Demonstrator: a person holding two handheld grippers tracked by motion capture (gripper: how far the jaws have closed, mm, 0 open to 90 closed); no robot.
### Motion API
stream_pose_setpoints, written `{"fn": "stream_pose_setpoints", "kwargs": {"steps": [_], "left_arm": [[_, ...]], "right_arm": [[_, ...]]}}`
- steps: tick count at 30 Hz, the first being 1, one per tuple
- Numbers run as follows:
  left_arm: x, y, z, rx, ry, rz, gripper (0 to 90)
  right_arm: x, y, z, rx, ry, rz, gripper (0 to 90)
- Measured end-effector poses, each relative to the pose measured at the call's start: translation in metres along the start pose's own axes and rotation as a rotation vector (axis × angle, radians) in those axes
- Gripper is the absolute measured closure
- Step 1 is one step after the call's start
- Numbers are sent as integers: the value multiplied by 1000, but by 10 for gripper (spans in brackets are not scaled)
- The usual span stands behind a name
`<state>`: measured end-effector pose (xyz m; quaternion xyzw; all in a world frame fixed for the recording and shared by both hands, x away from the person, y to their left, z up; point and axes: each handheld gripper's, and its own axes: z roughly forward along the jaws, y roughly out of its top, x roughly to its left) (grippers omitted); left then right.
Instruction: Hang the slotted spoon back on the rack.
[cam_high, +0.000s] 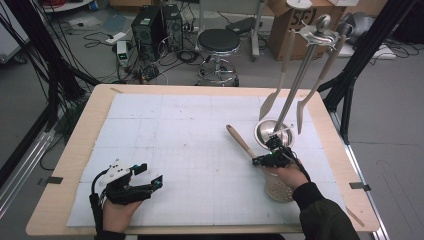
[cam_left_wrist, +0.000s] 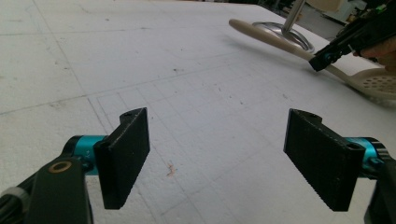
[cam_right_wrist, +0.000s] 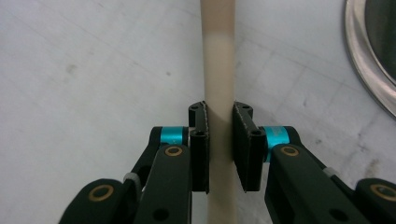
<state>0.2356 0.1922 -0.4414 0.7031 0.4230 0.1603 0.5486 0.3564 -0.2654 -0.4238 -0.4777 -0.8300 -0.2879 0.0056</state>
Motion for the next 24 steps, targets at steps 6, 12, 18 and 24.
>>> {"fn": "stream_pose_setpoints", "kwargs": {"steps": [6, 12, 18, 24], "left_arm": [[0, 0, 0, 0, -2, 0, 231], [1, 0, -1, 0, -2, 2, 231], [1, 0, 0, 0, 1, 3, 231], [1, 0, -1, -1, -2, 1, 231]], "right_arm": [[-4, 0, -8, -66, 82, 34, 785], [-6, 0, -15, -126, 146, 54, 784], [-6, -2, -28, -208, 206, 75, 784], [-5, -5, -42, -293, 261, 94, 783]]}}
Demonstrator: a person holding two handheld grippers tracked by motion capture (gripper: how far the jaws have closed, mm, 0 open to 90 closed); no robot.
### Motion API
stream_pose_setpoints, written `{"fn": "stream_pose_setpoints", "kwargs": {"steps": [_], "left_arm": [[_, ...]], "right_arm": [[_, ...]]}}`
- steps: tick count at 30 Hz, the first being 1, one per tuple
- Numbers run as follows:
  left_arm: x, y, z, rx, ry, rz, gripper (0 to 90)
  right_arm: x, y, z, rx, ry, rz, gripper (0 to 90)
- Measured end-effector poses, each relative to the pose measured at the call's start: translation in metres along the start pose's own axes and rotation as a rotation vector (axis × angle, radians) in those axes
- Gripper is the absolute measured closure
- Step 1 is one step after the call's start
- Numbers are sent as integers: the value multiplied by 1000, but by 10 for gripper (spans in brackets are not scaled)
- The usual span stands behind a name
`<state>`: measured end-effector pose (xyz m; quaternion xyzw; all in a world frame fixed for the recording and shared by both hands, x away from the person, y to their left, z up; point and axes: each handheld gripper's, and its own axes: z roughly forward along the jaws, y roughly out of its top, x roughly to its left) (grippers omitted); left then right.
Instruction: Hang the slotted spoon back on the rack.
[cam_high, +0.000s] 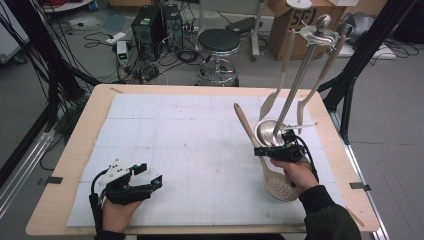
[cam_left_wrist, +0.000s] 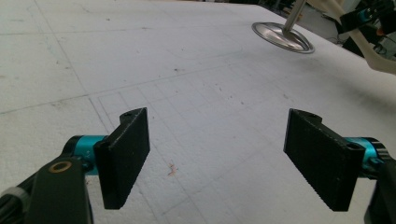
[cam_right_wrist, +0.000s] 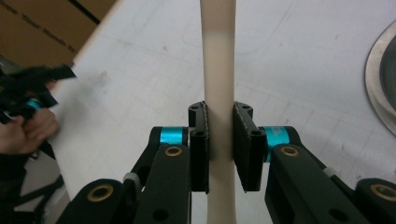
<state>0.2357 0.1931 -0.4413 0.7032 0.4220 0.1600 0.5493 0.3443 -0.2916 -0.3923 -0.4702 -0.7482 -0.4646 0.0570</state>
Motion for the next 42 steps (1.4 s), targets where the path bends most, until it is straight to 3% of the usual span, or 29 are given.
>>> {"fn": "stream_pose_setpoints", "kwargs": {"steps": [16, 21, 29, 42], "left_arm": [[0, 0, 0, 1, 2, 0, 231], [0, 0, 0, 3, 1, -1, 231], [0, 0, 0, 3, 1, 0, 231], [0, 0, 1, 6, 1, 2, 231]], "right_arm": [[3, -1, -32, -171, 62, 14, 783], [7, -2, -45, -250, 70, 1, 783], [11, -6, -68, -374, 46, -7, 784], [7, -15, -98, -519, 7, 1, 783]]}}
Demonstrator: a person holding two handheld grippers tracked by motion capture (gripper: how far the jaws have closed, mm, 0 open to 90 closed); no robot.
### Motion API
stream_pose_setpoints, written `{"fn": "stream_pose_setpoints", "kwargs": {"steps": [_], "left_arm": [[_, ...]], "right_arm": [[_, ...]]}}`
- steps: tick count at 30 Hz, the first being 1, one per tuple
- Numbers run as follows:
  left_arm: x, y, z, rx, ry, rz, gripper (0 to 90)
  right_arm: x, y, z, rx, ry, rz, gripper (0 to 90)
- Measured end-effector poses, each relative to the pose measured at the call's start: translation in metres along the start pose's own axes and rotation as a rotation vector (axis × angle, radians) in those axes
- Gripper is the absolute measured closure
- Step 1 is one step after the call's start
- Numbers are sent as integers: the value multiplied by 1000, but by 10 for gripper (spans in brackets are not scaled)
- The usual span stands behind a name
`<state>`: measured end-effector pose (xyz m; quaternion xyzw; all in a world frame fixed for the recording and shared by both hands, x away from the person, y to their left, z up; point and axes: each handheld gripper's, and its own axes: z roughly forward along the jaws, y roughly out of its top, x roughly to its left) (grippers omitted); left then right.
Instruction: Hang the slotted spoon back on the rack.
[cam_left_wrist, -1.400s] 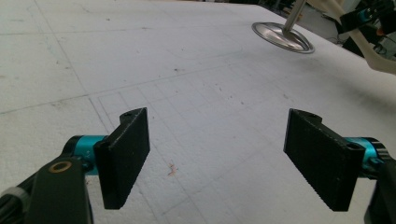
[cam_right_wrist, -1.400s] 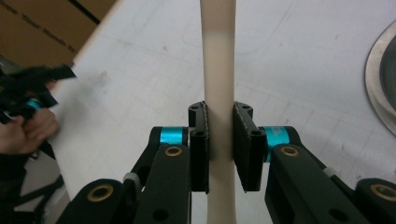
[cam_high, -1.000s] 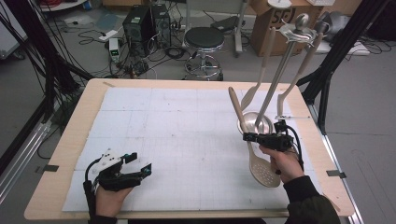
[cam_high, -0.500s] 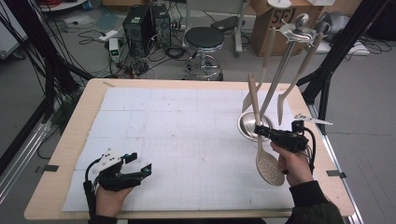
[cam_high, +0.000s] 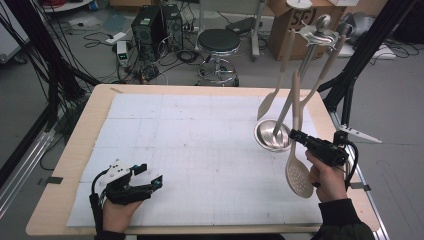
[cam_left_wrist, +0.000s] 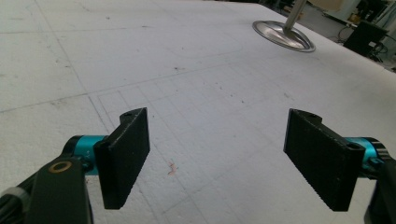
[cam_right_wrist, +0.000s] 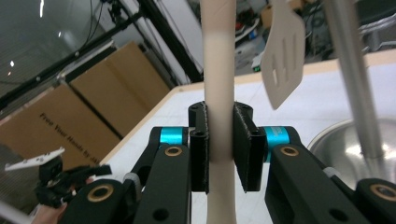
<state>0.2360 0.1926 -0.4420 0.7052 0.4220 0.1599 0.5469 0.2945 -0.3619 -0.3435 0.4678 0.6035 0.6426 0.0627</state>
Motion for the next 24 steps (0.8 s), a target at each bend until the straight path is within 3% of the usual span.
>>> {"fn": "stream_pose_setpoints", "kwargs": {"steps": [7, 24], "left_arm": [[0, 0, 0, 2, 0, 1, 231], [0, 0, 0, 2, 4, 1, 231]], "right_arm": [[1, 2, -11, -85, -29, 2, 783], [10, 13, -28, -246, -54, -59, 783]]}}
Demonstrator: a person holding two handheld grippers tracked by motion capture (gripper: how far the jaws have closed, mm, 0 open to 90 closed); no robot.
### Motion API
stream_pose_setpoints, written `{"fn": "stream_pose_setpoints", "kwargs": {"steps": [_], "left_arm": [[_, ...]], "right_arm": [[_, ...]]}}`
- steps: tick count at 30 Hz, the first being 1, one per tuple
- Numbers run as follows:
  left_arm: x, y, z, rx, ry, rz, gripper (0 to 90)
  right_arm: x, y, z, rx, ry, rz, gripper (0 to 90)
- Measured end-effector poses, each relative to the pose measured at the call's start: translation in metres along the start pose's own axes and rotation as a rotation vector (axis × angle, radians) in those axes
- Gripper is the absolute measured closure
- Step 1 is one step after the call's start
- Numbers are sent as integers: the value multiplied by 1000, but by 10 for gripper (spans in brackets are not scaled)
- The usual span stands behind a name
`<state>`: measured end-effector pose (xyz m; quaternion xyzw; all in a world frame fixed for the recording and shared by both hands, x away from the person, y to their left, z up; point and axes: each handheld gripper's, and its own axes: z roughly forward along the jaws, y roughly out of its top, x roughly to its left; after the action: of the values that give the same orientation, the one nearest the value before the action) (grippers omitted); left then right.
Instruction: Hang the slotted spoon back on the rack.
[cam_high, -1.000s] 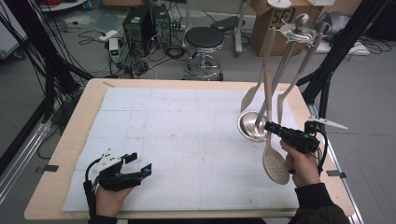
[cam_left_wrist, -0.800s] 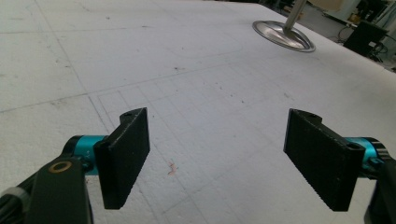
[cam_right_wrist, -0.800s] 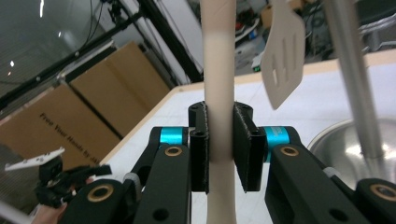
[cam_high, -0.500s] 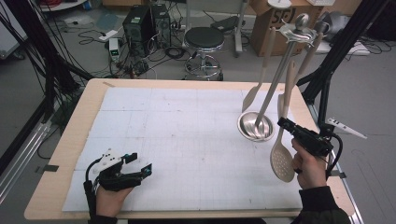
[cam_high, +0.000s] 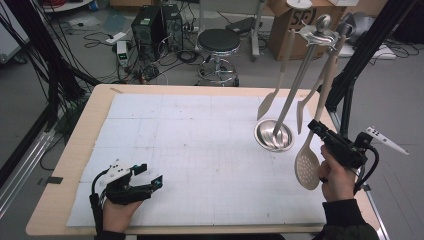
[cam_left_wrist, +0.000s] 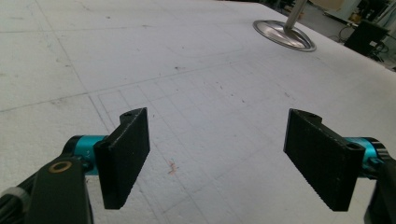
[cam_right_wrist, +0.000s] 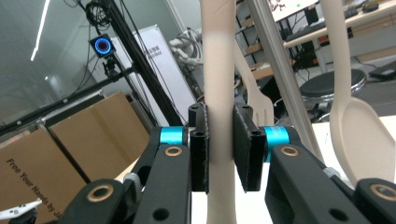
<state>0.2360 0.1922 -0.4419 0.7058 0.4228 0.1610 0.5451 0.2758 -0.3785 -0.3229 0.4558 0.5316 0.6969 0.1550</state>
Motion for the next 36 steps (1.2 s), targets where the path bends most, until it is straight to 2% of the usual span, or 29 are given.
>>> {"fn": "stream_pose_setpoints", "kwargs": {"steps": [9, 12, 14, 22, 27, 36], "left_arm": [[0, 0, 0, -1, 1, 0, 231], [0, 0, 0, -1, 1, 0, 231], [0, 0, 0, 0, -1, -1, 231], [0, 0, 0, -2, 0, 0, 231], [0, 0, 0, 1, -1, 0, 231], [0, 0, 0, -3, -2, -3, 231]], "right_arm": [[7, 11, -2, -29, 14, -29, 783], [9, 15, -2, -44, 15, -24, 783], [9, 17, -2, -54, 17, -41, 783], [10, 18, 1, -36, 48, -31, 783], [10, 17, 5, -7, 44, -28, 783], [9, 17, 15, 11, 51, -31, 783]]}}
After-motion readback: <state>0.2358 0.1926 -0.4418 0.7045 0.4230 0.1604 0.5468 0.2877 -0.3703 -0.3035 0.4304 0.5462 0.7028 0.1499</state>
